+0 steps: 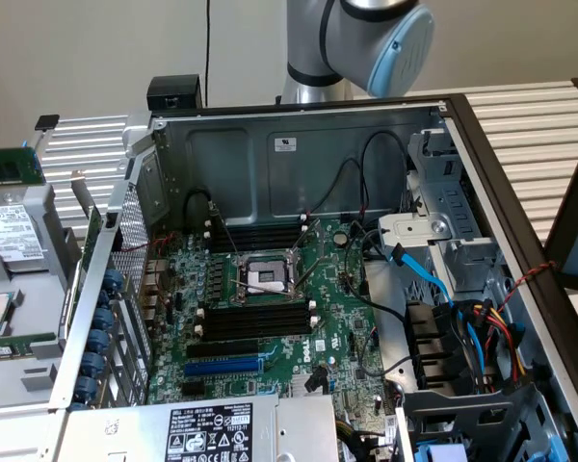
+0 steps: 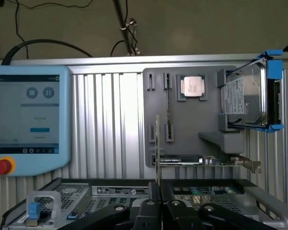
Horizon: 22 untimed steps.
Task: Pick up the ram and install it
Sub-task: 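Pick up the ram and move it above insertion slot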
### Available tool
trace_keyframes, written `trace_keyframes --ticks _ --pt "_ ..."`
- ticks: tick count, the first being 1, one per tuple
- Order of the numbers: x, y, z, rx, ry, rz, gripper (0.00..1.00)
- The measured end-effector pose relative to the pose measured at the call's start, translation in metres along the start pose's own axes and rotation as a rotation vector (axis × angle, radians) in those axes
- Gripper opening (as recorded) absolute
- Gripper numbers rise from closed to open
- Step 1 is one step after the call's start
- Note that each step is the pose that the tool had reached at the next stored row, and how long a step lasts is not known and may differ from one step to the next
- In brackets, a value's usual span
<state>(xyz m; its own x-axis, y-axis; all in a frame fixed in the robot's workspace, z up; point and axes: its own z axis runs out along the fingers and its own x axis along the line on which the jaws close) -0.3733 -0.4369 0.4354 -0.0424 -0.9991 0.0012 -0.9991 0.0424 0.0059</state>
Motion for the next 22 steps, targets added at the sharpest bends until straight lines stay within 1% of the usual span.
trace_keyframes --ticks 8,19,22 --pt "-0.001 -0.0316 -0.0002 0.0000 0.0000 0.000 0.12" --pt "-0.003 -0.0715 -0.0004 0.0000 0.0000 0.000 0.12" --pt "-0.004 -0.0847 -0.0005 0.0000 0.0000 0.000 0.12"
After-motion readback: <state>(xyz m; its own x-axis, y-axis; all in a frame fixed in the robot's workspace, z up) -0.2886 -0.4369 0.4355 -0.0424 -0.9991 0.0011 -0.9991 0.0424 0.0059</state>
